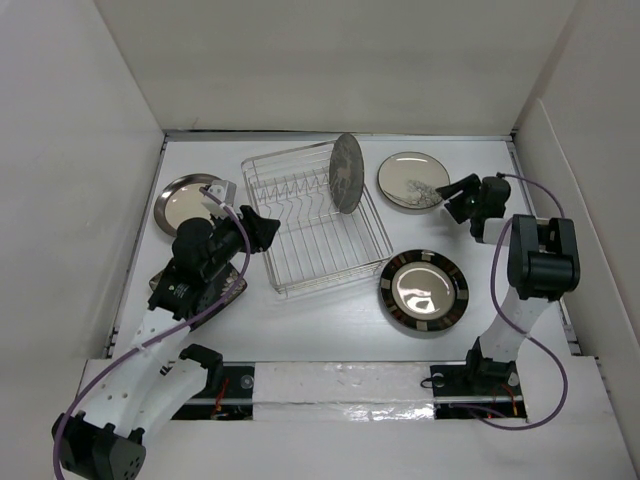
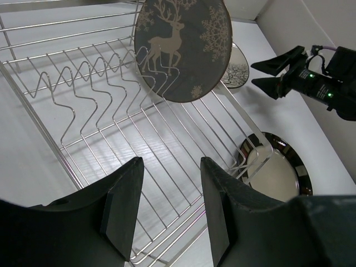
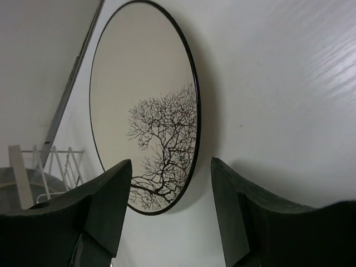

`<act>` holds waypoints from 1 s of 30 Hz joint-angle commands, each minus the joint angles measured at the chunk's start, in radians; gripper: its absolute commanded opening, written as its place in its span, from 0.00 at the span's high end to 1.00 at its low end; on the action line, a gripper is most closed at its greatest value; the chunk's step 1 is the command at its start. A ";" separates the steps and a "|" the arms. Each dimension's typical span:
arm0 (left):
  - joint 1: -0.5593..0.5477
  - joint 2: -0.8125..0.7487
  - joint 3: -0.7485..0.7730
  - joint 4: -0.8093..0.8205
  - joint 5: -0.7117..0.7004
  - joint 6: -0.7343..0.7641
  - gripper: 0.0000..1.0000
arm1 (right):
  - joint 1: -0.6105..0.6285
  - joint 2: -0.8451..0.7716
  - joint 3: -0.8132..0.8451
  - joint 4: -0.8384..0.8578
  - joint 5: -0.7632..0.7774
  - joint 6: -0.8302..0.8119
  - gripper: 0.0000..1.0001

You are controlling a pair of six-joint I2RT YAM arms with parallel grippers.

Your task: Load the plates into the dish rack

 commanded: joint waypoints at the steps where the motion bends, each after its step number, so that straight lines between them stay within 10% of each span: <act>1: -0.004 -0.011 0.039 0.034 0.004 0.020 0.58 | 0.014 0.064 0.026 0.155 -0.120 0.129 0.36; 11: -0.004 -0.003 0.049 0.027 -0.011 0.027 0.58 | 0.023 0.200 0.086 0.210 -0.183 0.238 0.55; 17: -0.004 0.006 0.052 0.030 -0.024 0.029 0.58 | 0.013 0.201 0.028 0.354 -0.151 0.319 1.00; 22: -0.004 0.017 0.052 0.031 -0.013 0.032 0.58 | -0.006 0.101 -0.075 0.531 -0.126 0.383 1.00; 30: -0.004 0.024 0.053 0.035 -0.008 0.031 0.58 | 0.048 -0.365 -0.076 0.223 0.192 0.052 1.00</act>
